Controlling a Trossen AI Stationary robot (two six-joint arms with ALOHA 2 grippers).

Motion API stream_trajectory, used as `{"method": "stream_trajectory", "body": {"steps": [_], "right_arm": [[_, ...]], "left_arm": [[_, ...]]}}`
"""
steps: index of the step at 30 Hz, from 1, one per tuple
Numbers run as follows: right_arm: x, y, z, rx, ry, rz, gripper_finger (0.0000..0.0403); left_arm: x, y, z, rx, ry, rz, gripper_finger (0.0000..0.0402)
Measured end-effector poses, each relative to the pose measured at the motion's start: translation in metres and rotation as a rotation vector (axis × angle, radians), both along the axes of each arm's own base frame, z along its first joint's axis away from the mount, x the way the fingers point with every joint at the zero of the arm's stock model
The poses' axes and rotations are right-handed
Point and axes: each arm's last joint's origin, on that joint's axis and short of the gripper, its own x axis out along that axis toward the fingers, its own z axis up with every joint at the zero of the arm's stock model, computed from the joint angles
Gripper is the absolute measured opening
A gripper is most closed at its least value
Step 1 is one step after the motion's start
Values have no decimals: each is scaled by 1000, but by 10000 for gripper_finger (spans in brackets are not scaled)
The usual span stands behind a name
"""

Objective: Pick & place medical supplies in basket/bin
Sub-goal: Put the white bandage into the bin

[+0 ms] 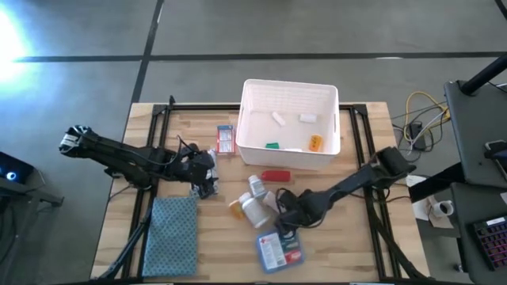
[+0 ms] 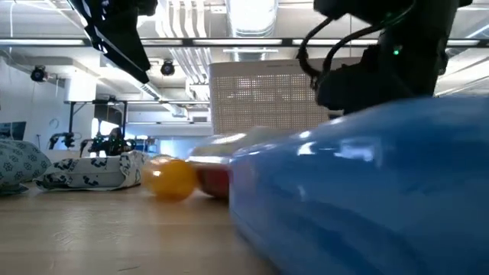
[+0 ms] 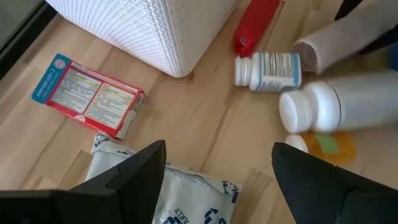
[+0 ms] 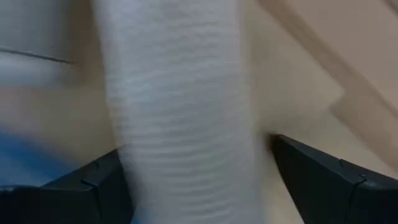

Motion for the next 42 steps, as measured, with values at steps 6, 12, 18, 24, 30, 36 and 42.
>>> {"method": "stream_trajectory", "body": {"steps": [6,12,18,24,30,36,42], "right_arm": [[-2,-9,7,-7,12,-81,307],[-7,-19,35,-28,-37,-78,191],[-10,-21,112,14,-272,26,72],[-30,-43,214,-218,-660,-75,57],[-45,-104,253,-501,-706,-285,110],[-51,-165,251,-481,-542,-346,200],[-50,-191,242,-434,-468,-353,271]], "left_arm": [[0,-1,0,-2,0,-3,271],[0,-1,0,2,0,-2,271],[-2,-1,-3,11,26,-2,271],[-7,1,-12,5,82,26,271],[-13,-1,-15,-37,133,69,271],[-31,-6,-22,-125,282,153,271],[-38,-26,-23,-226,295,143,271]]}}
